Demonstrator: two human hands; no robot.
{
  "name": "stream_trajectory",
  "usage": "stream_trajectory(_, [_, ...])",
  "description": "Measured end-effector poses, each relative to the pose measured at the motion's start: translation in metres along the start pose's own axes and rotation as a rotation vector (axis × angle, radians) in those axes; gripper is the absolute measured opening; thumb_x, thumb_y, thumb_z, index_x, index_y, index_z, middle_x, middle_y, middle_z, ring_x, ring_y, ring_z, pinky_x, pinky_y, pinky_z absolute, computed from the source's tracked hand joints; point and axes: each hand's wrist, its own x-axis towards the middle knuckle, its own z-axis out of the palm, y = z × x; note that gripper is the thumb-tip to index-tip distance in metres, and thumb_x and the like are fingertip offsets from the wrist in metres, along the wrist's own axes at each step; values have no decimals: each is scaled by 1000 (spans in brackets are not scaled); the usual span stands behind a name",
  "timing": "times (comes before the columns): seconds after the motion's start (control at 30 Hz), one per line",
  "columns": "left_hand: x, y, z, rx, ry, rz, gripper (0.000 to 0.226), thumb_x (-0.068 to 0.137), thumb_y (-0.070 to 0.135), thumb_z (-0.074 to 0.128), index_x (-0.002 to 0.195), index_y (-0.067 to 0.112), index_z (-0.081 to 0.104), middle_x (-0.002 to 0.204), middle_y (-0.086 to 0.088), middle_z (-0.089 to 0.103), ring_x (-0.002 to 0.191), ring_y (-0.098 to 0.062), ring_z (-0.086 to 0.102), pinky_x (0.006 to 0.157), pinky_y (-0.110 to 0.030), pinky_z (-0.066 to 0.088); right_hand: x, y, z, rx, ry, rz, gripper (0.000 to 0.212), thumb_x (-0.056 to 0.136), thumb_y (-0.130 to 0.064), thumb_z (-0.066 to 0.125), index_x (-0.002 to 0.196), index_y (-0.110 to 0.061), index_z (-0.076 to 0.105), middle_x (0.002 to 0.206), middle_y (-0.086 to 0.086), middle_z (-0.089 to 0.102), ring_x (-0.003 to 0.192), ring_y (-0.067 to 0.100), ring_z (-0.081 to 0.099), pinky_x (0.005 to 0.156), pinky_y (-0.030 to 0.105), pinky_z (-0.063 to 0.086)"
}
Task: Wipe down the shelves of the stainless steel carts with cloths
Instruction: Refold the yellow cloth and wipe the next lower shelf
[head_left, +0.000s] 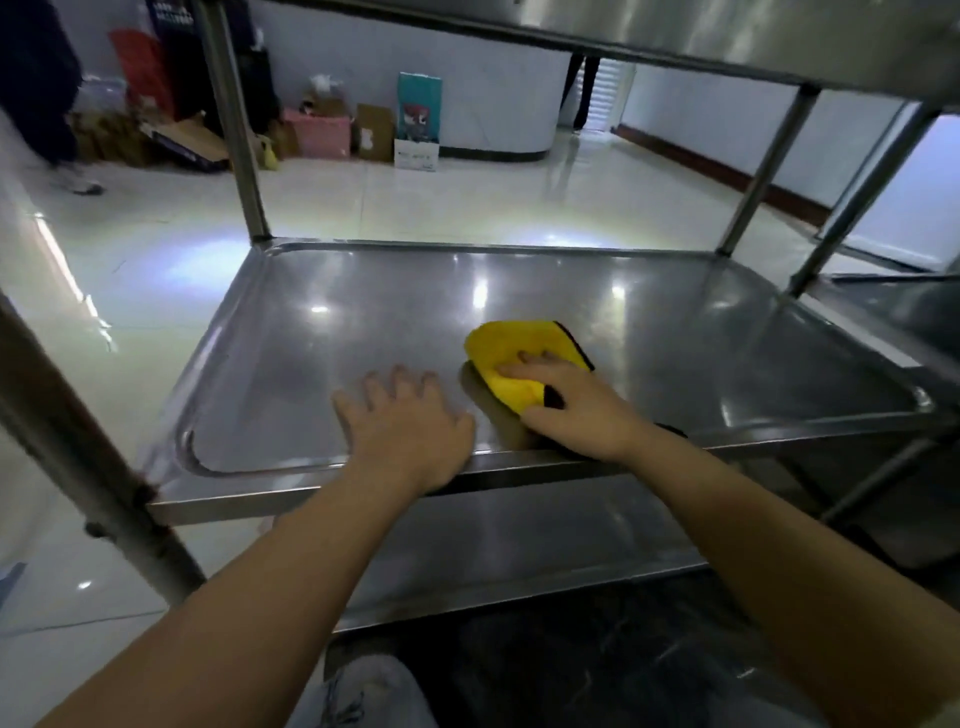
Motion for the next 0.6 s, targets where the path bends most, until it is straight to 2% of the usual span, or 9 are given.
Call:
stream_trajectory(0.13, [12, -1, 9, 2, 55, 46, 71, 90, 68, 16, 150, 30, 13, 162, -6, 4, 146, -38, 2, 110, -67, 3, -44, 67, -45, 9, 162, 260, 49, 89, -34, 57, 133, -48, 42, 154, -8, 30, 145, 15, 18, 114, 55, 17])
stream_trajectory(0.23, [20, 0, 11, -8, 54, 64, 70, 89, 69, 15, 149, 33, 14, 162, -7, 2, 146, -39, 1, 110, -69, 4, -70, 105, -63, -4, 364, 452, 45, 89, -37, 56, 134, -40, 48, 149, 0, 39, 137, 23, 34, 110, 54, 26])
stream_trajectory(0.33, [28, -4, 12, -17, 68, 74, 70, 88, 71, 14, 148, 34, 15, 162, -6, 3, 147, -39, 1, 110, -69, 1, -61, 108, -54, -107, 496, 501, 42, 86, -39, 56, 128, -38, 54, 137, 3, 51, 128, 26, 42, 109, 59, 25])
stream_trajectory(0.4, [35, -14, 13, -12, 75, 72, 73, 86, 73, 12, 147, 34, 17, 162, -6, 5, 146, -38, 3, 110, -70, 2, -47, 99, -44, -148, 525, 533, 41, 84, -40, 54, 125, -40, 56, 133, 2, 54, 128, 26, 42, 108, 61, 22])
stream_trajectory(0.5, [48, -34, 12, -7, 75, 74, 75, 83, 75, 10, 143, 32, 22, 160, -6, 13, 145, -38, 10, 110, -70, 7, -29, 87, -35, -134, 505, 505, 47, 79, -45, 49, 126, -40, 54, 133, 2, 55, 127, 27, 43, 104, 60, 31])
stream_trajectory(0.6, [60, -51, 10, 19, 79, 42, 73, 83, 75, 14, 138, 28, 29, 156, -7, 22, 142, -38, 19, 108, -69, 17, -12, 79, -27, -157, 462, 466, 45, 82, -44, 50, 127, -41, 52, 133, -1, 54, 130, 25, 41, 105, 58, 31])
